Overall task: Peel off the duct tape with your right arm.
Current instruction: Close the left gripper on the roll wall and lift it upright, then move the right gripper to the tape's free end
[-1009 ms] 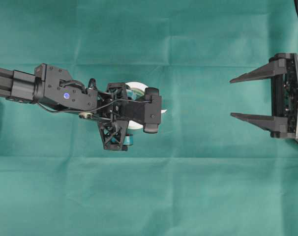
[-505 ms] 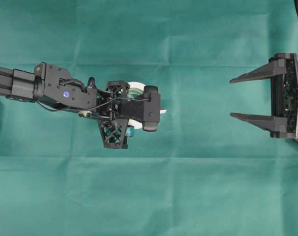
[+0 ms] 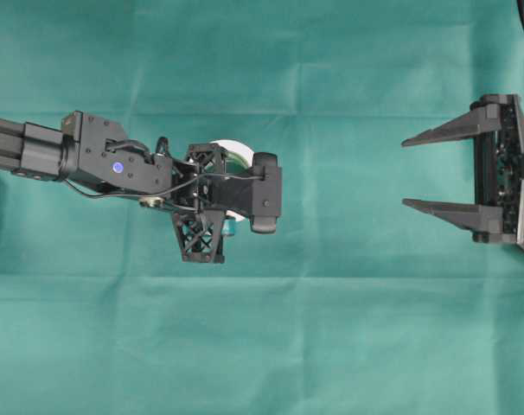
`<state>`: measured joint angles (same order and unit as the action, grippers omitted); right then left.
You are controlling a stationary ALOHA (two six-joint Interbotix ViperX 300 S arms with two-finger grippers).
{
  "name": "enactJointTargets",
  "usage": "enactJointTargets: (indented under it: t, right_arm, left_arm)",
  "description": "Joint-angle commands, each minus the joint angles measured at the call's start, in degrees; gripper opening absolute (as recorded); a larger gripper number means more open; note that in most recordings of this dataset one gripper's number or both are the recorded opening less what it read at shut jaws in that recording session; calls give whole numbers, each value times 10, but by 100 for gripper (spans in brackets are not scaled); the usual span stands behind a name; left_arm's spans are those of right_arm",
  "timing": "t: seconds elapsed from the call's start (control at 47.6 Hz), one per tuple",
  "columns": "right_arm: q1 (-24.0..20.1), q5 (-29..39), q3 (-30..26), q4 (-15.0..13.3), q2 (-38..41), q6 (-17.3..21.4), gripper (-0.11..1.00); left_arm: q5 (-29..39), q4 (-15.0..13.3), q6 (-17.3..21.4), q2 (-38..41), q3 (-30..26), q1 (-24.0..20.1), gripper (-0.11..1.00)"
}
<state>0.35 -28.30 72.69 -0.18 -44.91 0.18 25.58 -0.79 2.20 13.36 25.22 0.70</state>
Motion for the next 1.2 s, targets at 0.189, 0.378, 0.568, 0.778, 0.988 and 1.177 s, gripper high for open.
enactJointTargets:
  t: [0.189,0.378,0.568,0.778,0.988,1.177]
  right_arm:
    - [1,-8,-13,0,13,0,78]
    - [1,-11,-17,-1,23,0,78]
    - [1,-16,-20,0,33,0,78]
    - [0,-30,-20,-1,48,0,78]
    - [0,-36,-26,-1,63,1,78]
    - [0,-35,-37,-1,81,1,78]
  left_arm:
    - [40,0,-2,-77,-40,8,20]
    - [76,1,-2,-120,-57,8,20]
    - [150,1,-2,-142,-95,8,20]
    - [222,3,9,-141,-151,8,20]
    - [258,3,36,-141,-193,8,20]
    - [269,4,39,-138,-209,7,20]
